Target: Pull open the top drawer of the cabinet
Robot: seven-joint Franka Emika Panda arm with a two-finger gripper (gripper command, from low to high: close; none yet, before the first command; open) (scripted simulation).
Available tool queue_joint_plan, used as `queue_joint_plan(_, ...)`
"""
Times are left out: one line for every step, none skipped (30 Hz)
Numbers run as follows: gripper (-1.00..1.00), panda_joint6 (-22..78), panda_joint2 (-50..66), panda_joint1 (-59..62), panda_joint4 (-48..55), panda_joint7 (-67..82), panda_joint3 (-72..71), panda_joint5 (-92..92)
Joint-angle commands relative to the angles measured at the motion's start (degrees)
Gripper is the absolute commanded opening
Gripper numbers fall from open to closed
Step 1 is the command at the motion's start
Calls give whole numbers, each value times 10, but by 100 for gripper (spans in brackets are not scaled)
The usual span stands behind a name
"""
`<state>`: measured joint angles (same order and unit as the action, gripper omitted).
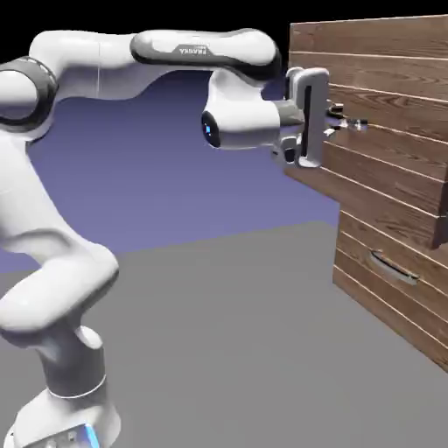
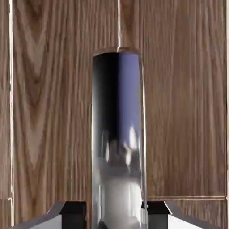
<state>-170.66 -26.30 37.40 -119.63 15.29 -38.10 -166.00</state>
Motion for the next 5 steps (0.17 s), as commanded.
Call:
queue_joint_plan(-100, -2, -12, -21, -14, -1, 19, 1)
queue_joint_plan(-100, -2, -13, -23, -15, -1, 20, 2)
queue_joint_plan(100, -2, -13, -23, -15, -1, 20, 2)
queue_joint_plan(100, -2, -13, -23, -15, -1, 20, 2)
queue_joint_plan(100, -5, -33, -43, -35, -13, 36, 11)
